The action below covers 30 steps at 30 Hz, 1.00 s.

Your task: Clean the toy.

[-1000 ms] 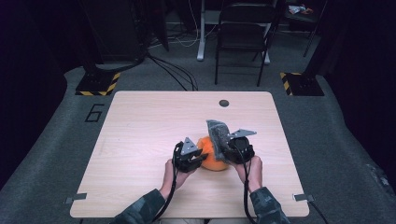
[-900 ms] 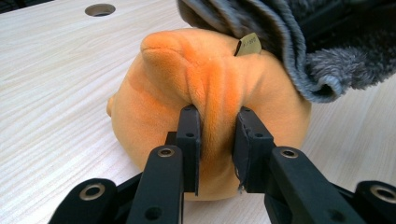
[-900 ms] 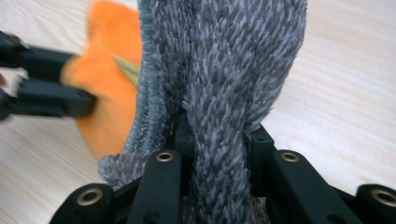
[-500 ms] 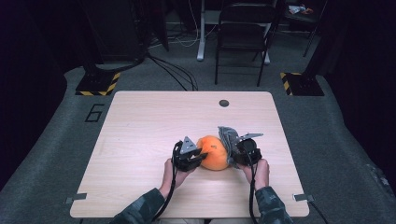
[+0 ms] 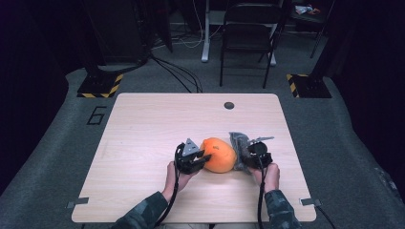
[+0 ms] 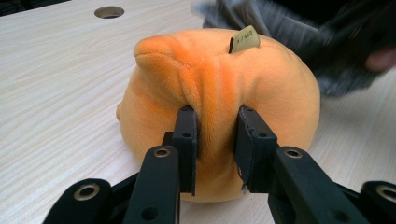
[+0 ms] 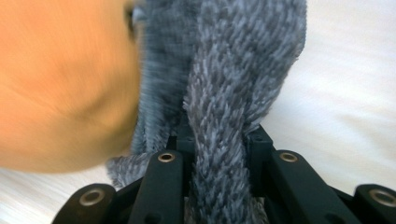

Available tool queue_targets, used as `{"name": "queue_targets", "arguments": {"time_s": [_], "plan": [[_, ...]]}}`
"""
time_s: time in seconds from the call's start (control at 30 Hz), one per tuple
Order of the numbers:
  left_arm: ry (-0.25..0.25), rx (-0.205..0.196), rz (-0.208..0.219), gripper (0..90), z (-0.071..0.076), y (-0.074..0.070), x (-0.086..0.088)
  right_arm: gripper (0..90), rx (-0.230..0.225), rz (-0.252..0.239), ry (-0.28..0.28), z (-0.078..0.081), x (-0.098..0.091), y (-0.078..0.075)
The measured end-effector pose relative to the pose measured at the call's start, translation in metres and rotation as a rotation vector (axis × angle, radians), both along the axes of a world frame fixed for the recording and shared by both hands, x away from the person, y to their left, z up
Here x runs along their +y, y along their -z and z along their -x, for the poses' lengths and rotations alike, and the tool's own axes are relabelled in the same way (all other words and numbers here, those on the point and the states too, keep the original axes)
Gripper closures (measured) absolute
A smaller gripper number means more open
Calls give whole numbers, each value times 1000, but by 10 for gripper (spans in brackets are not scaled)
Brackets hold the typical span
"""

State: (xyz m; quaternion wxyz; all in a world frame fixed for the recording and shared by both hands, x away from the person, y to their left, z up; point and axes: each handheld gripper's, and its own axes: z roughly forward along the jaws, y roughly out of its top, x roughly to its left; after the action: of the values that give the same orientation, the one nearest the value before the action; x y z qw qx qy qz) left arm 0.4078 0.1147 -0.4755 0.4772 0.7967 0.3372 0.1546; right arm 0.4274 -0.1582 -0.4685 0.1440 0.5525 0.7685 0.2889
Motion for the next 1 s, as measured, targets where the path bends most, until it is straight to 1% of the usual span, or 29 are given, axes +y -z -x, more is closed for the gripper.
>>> {"name": "queue_targets", "arguments": {"time_s": [0.07,0.1,0.13,0.17,0.2,0.23,0.27,0.3,0.33,0.37,0.4,0.43,0.5,0.53,0.57,0.67,0.73,0.77,0.8,0.9,0.93,1.0], "plan": [[-3,3,5,711,0,0,0,736,-54,-44,7,4,-5,-18],[-4,3,5,710,0,0,0,736,-84,-66,5,8,-6,-28],[1,7,1,706,-1,0,1,735,-105,-83,-2,12,-5,-38],[-5,3,4,705,-1,0,0,735,-122,-97,-37,15,-4,-46],[-5,1,2,704,-1,0,1,735,-133,-113,-58,18,0,-52],[-5,5,7,702,-1,0,1,734,-131,-123,-80,21,6,-55],[-6,6,8,700,-1,0,1,734,-117,-122,-108,22,12,-56],[-5,10,10,697,-1,0,1,733,-98,-113,-137,22,19,-54],[-8,5,10,691,-2,0,2,732,-80,-98,-158,21,25,-49],[-4,5,8,681,-2,0,2,731,-65,-75,-164,20,32,-43],[-1,5,5,666,-2,-1,3,732,-64,-49,-163,19,37,-37],[-6,6,7,630,-2,-2,3,732,-75,-40,-159,19,40,-33],[-5,1,9,561,-1,-4,4,732,-89,-28,-158,16,38,-31],[2,-6,-3,526,-1,-5,4,733,-87,-34,-161,15,37,-31],[0,-12,-6,490,-2,-5,4,732,-91,-38,-158,14,36,-30],[14,12,-14,406,-6,-3,6,732,-93,-30,-152,12,34,-28],[42,26,-11,384,-9,0,6,733,-92,-25,-146,11,33,-28],[53,21,-2,379,-10,1,6,733,-97,-18,-148,10,32,-28],[75,26,-3,406,-10,2,6,733,-95,-23,-145,9,31,-28],[82,12,0,581,-9,5,4,733,-99,-22,-135,8,31,-27],[88,11,-6,638,-8,5,4,734,-98,-13,-130,7,31,-27],[81,5,-12,717,-7,5,2,734,-116,-3,-121,5,32,-25]]}}
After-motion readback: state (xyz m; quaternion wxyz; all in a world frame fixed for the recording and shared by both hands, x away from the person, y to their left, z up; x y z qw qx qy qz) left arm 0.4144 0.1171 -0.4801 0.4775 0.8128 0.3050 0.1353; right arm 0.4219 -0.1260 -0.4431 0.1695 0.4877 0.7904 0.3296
